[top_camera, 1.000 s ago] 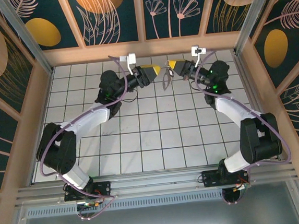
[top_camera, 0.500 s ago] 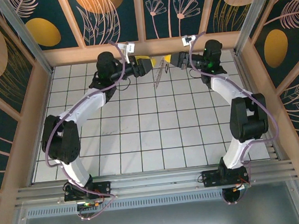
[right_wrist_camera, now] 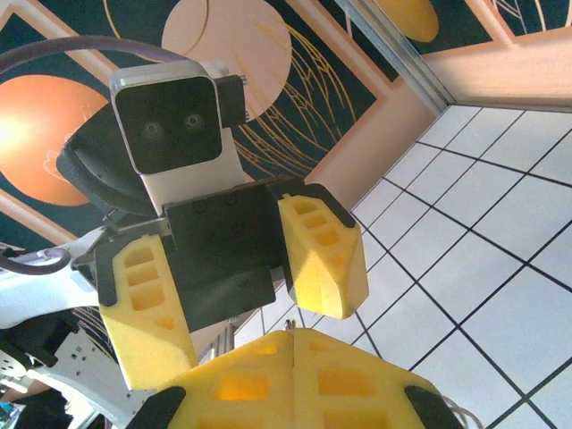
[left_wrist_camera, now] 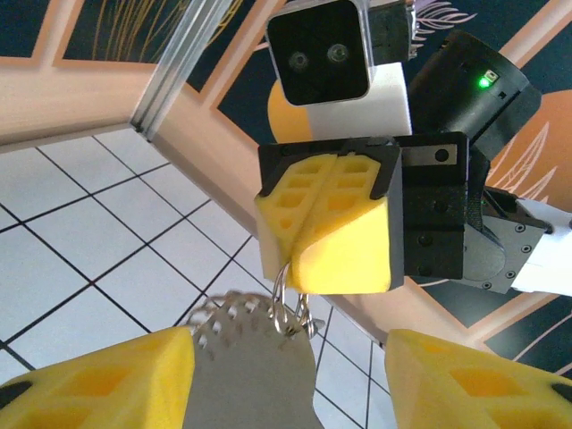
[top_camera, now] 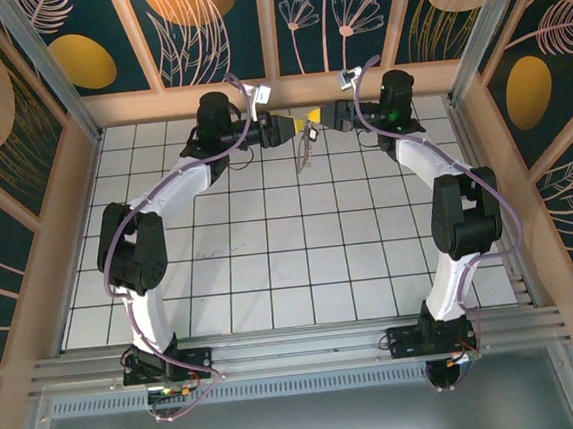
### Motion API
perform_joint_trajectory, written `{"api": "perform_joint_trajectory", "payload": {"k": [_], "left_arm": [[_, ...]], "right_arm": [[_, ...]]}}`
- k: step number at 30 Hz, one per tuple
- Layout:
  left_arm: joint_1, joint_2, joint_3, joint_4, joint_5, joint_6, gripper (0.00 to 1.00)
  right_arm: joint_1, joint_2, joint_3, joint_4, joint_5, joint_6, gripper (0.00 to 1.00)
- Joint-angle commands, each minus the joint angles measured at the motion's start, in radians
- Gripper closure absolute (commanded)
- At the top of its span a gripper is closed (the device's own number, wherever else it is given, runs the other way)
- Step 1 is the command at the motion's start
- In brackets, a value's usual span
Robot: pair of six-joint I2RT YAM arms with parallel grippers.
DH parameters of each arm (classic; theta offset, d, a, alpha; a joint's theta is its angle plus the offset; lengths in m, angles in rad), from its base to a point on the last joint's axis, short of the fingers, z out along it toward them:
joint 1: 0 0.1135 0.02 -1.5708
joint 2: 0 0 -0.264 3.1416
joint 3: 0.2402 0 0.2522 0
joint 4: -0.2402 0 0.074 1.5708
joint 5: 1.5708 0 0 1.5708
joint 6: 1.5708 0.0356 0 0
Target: Put the keys on the keyring
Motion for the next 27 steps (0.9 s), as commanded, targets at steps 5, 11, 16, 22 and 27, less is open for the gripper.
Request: {"api": "perform_joint_trajectory", "payload": {"k": [5, 11, 16, 22, 27], "left_arm": [[0.006, 0.037, 0.042, 0.061, 0.049, -0.042, 0.45], [0.005, 0.046, 0.037, 0.105, 0.065, -0.081, 0.52], [0.006, 0.055, 0.037, 0.136, 0.069, -0.106, 0.57], [0.006, 0.068, 0.042, 0.163, 0.076, -0.128, 0.66], [0.006, 0.077, 0.049, 0.174, 0.074, -0.138, 0.67]], "right_arm": [[0.018, -0.007, 0.021, 0.015, -0.026, -0.027, 1.0], [0.02, -0.011, 0.017, 0.017, -0.019, -0.028, 1.0], [0.021, -0.011, 0.013, 0.02, -0.019, -0.028, 1.0], [0.024, -0.009, 0.012, 0.02, -0.021, -0.032, 1.0], [0.026, -0.006, 0.01, 0.007, -0.021, -0.044, 1.0]]}}
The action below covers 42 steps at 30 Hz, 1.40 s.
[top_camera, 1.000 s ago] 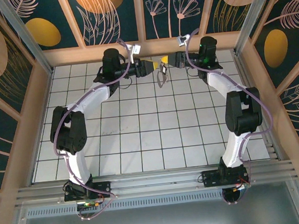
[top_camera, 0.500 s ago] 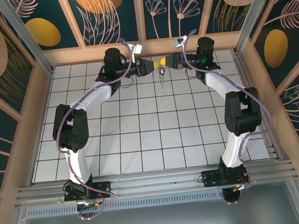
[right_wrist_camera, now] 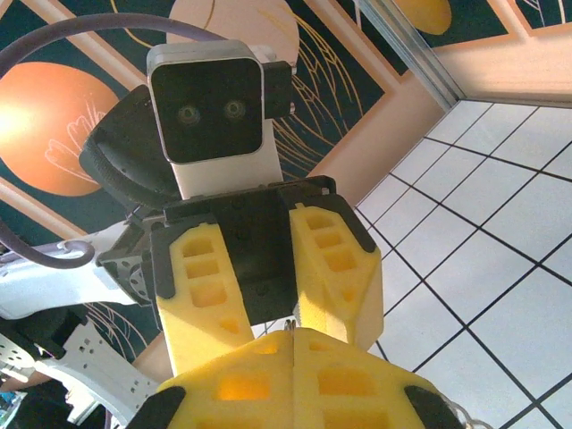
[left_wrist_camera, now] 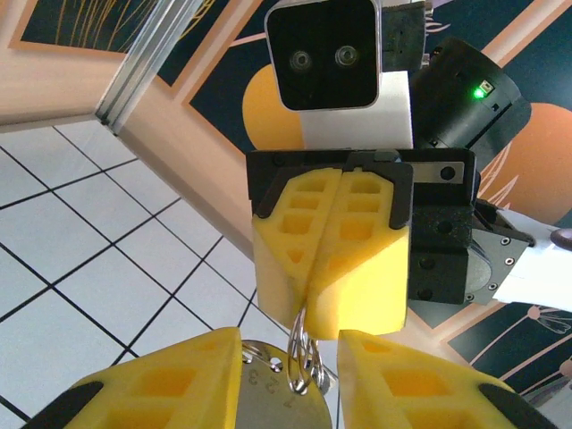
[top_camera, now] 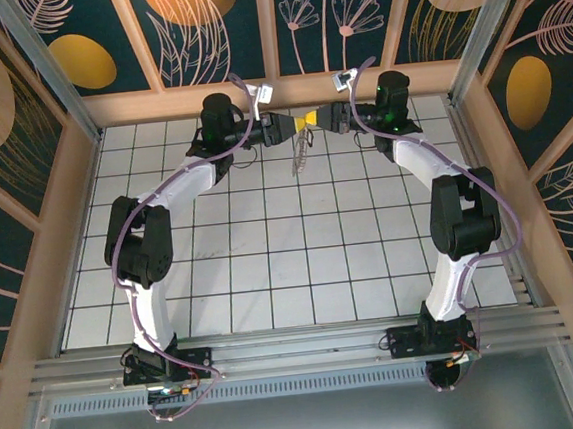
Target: Put the keys on the keyring
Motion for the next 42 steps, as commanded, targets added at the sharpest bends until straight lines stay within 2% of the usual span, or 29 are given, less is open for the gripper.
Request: {"api": "perform_joint_trajectory", "payload": {"k": [1, 5, 11, 18, 24, 28, 35, 42], "left_arm": [[0.006, 0.015, 0.036, 0.062, 0.016, -0.022, 0.67], [0.006, 0.023, 0.044, 0.073, 0.016, -0.033, 0.7], [0.006, 0.029, 0.049, 0.083, 0.017, -0.042, 0.82], [0.006, 0.024, 0.026, 0.104, 0.031, -0.049, 0.82], [0.006, 0.008, -0.013, 0.109, 0.029, -0.037, 0.74], [0.005, 0.004, -0.02, 0.111, 0.029, -0.036, 0.72], [0.006, 0.014, -0.014, 0.131, 0.025, -0.054, 0.76], [0.006, 0.021, -0.011, 0.159, 0.025, -0.077, 0.87]], "right_arm": [[0.008, -0.006, 0.011, 0.006, -0.021, -0.028, 1.0], [0.008, -0.004, 0.009, -0.004, -0.02, -0.039, 1.0], [0.008, -0.005, 0.009, -0.033, -0.018, -0.063, 1.0], [0.008, -0.004, 0.012, -0.031, -0.005, -0.061, 1.0], [-0.001, -0.007, 0.008, -0.021, 0.01, -0.052, 1.0], [-0.006, -0.01, 0.005, -0.013, 0.013, -0.046, 1.0], [-0.006, -0.014, -0.005, -0.011, 0.007, -0.047, 1.0], [-0.006, -0.015, -0.01, -0.006, 0.002, -0.046, 1.0]]}}
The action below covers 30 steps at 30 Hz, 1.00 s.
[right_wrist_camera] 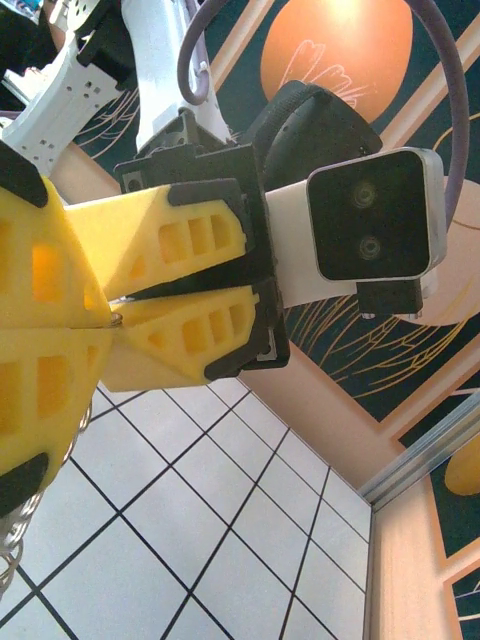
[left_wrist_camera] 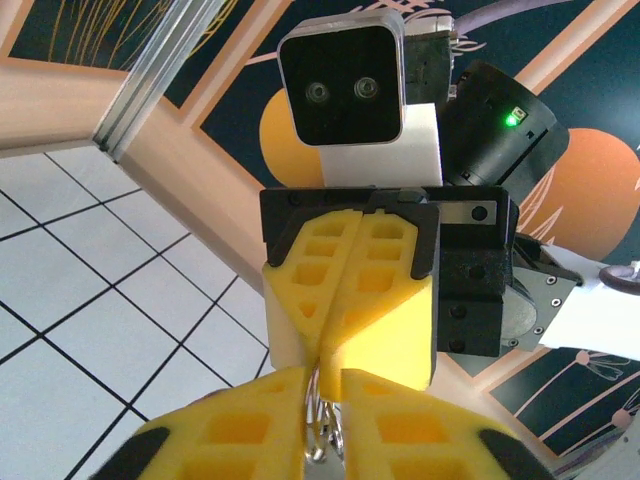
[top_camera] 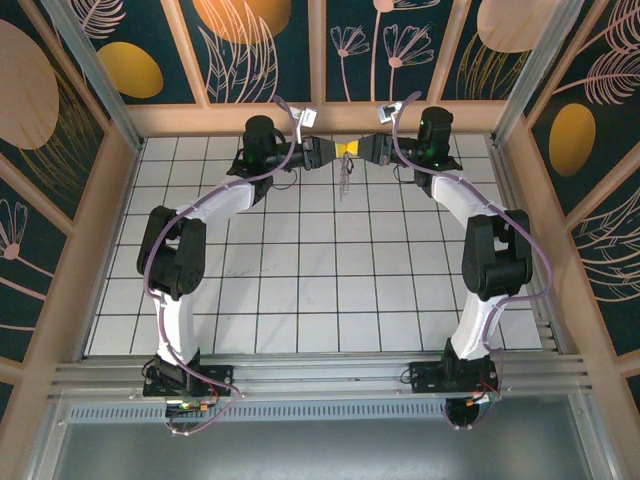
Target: Put the keys on the keyring
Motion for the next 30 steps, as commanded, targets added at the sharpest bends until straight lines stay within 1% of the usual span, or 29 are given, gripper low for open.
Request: {"api": "perform_joint_trajectory", "payload": {"k": [1, 3, 7, 11, 12, 14, 15, 17, 22, 27, 30], "left_arm": [[0.006, 0.007, 0.005, 0.058, 0.018, -0.012, 0.89], [0.006, 0.008, 0.004, 0.061, 0.019, -0.013, 0.94], [0.006, 0.005, -0.006, 0.074, 0.026, -0.019, 0.99], [0.005, -0.002, -0.022, 0.092, 0.023, -0.023, 1.0], [0.005, -0.007, -0.032, 0.103, 0.018, -0.031, 1.0], [0.006, -0.017, -0.045, 0.123, 0.009, -0.043, 1.0], [0.005, -0.024, -0.057, 0.141, 0.005, -0.054, 1.0], [0.005, -0.04, -0.086, 0.183, -0.004, -0.078, 1.0], [0.005, -0.078, -0.158, 0.305, -0.023, -0.155, 1.0], [0.003, -0.117, -0.228, 0.416, -0.031, -0.228, 1.0], [-0.002, -0.144, -0.261, 0.445, -0.043, -0.245, 1.0]], "right_arm": [[-0.004, -0.016, -0.008, 0.03, -0.009, -0.014, 1.0], [-0.005, -0.014, -0.008, 0.033, -0.009, -0.011, 1.0], [-0.003, -0.015, -0.008, 0.041, -0.006, -0.004, 1.0], [-0.004, -0.018, -0.01, 0.056, -0.002, 0.011, 1.0], [-0.005, -0.023, -0.014, 0.064, 0.0, 0.018, 0.95], [-0.013, -0.048, -0.036, 0.089, 0.016, 0.03, 0.79], [-0.02, -0.067, -0.051, 0.104, 0.028, 0.036, 0.73], [-0.039, -0.105, -0.093, 0.154, 0.046, 0.06, 0.68], [-0.078, -0.202, -0.233, 0.291, 0.086, 0.126, 0.66], [-0.069, -0.277, -0.374, 0.389, 0.116, 0.15, 0.66], [-0.063, -0.317, -0.452, 0.449, 0.153, 0.168, 0.66]]}}
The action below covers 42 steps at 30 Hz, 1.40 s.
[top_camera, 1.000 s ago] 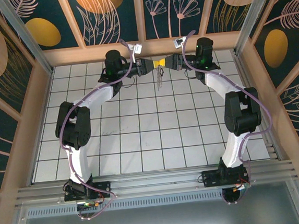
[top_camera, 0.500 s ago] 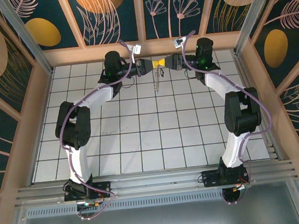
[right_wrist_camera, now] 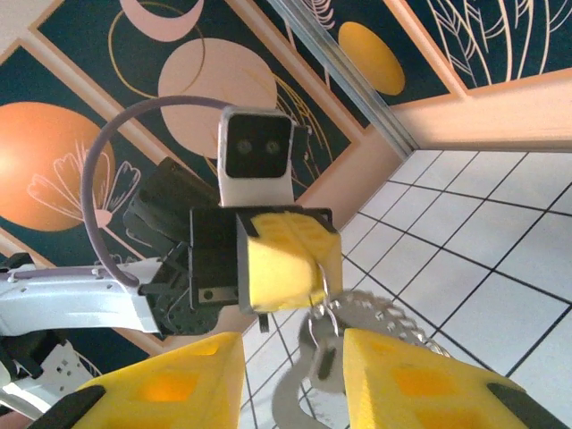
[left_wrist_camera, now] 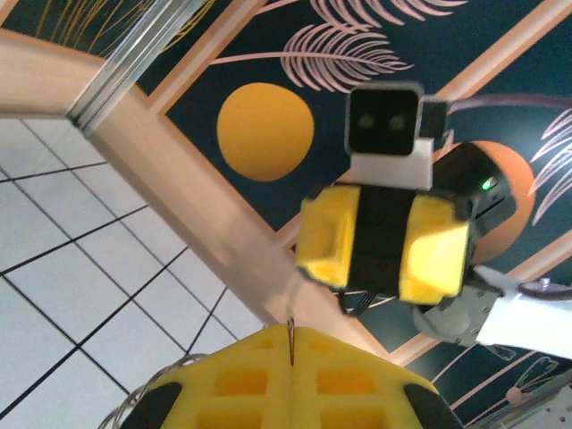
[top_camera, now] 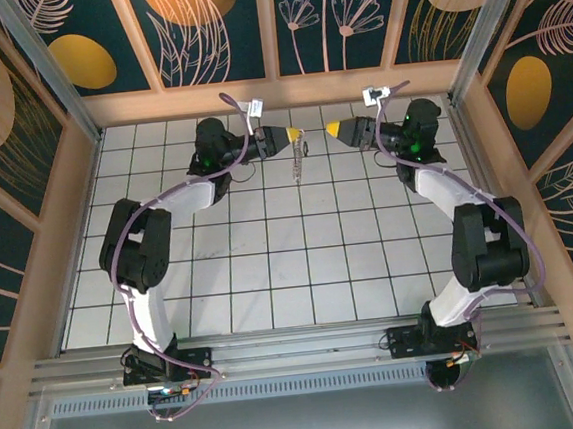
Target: Put the keys on the keyring
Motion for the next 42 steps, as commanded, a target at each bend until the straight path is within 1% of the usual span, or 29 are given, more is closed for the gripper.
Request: {"api": "perform_joint_trajectory", "payload": {"k": [1, 5, 7, 12, 20, 28, 42], "left_arm": [[-0.004, -0.074, -0.026, 0.142, -0.013, -0.052, 1.0], [-0.021, -0.099, -0.049, 0.159, -0.027, -0.061, 1.0], [-0.029, -0.109, -0.057, 0.162, -0.033, -0.062, 1.0], [-0.046, -0.121, -0.08, 0.168, -0.048, -0.059, 1.0], [-0.061, -0.119, -0.083, 0.178, -0.056, -0.062, 1.0], [-0.065, -0.117, -0.077, 0.176, -0.058, -0.062, 1.0], [-0.071, -0.119, -0.066, 0.177, -0.056, -0.063, 1.0]], "right_arm": [[0.012, -0.052, -0.077, 0.152, 0.052, 0.046, 0.65], [0.02, -0.073, -0.145, 0.284, 0.12, 0.137, 0.65], [0.026, -0.074, -0.164, 0.347, 0.143, 0.185, 0.63], [0.056, -0.074, -0.177, 0.433, 0.172, 0.251, 0.62], [0.106, -0.045, -0.152, 0.443, 0.174, 0.254, 0.62], [0.114, -0.041, -0.162, 0.455, 0.162, 0.257, 0.67], [0.127, -0.014, -0.153, 0.426, 0.165, 0.23, 0.68]]}}
